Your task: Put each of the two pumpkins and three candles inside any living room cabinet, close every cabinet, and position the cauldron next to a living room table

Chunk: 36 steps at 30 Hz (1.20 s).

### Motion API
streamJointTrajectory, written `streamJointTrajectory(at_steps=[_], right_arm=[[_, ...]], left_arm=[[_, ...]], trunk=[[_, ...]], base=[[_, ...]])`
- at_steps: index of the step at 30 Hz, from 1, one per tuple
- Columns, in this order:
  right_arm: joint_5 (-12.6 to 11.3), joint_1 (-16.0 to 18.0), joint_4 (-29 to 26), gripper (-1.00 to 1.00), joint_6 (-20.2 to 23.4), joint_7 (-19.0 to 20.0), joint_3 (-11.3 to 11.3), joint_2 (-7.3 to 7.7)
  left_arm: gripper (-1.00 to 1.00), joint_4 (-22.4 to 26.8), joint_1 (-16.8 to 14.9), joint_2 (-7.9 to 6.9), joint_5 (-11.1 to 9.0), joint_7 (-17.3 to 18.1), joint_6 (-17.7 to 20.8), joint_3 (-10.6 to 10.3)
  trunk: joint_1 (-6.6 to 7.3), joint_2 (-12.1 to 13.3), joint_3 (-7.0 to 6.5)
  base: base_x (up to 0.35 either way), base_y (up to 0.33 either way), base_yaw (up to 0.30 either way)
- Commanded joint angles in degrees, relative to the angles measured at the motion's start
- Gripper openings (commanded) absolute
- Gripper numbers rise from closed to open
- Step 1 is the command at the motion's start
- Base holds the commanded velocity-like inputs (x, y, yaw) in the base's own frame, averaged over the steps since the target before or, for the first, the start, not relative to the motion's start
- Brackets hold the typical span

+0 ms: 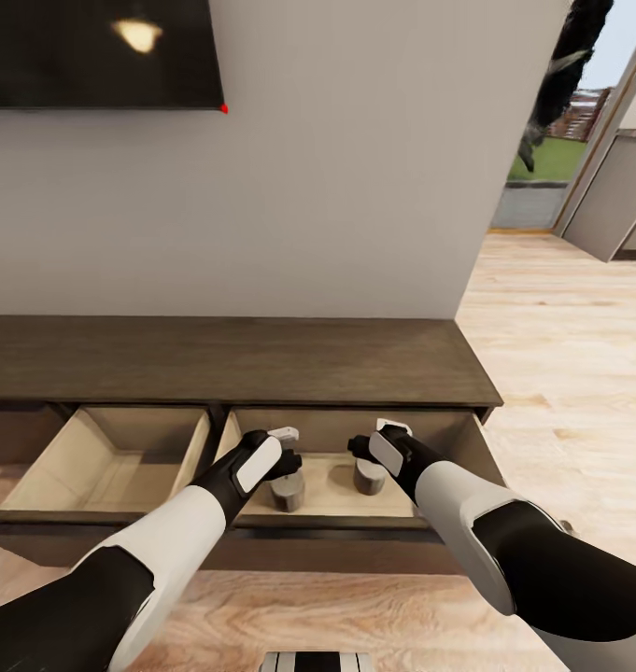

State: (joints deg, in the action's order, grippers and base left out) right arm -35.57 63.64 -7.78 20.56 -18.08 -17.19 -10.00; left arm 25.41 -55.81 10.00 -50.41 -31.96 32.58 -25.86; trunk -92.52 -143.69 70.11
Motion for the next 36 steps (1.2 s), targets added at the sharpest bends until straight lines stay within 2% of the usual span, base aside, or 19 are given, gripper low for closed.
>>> streamJointTrajectory(at_steps=[1,14,33,36], right_arm=[[0.0,0.0,0.1,1.00,0.0,0.0,0.0,0.00],[0.0,-0.7,0.2,1.00,-0.1,0.1,0.0,0.00],[0.0,-2.2,0.1,1.00,0.0,-0.2,0.0,0.00],[0.0,-2.9,0.1,1.00,0.0,-0.2,0.1,0.00]], left_arm=[[1.00,0.0,0.0,0.00,0.0,0.0,0.0,0.0],[1.00,-0.1,0.1,0.00,0.0,0.0,0.0,0.0],[1.00,-0.8,0.5,0.00,0.0,0.1,-0.1,0.0],[1.00,-0.9,0.8,0.00,0.0,0.2,-0.1,-0.1]], trunk=[[0.02,0.0,-0.23],[0.36,0.2,-3.11],[0.85,0.4,-7.32],[1.51,1.6,-7.86]], base=[[-0.131,0.000,0.000],[-0.088,0.000,0.000],[-0.003,0.000,0.000],[0.000,0.000,0.000]])
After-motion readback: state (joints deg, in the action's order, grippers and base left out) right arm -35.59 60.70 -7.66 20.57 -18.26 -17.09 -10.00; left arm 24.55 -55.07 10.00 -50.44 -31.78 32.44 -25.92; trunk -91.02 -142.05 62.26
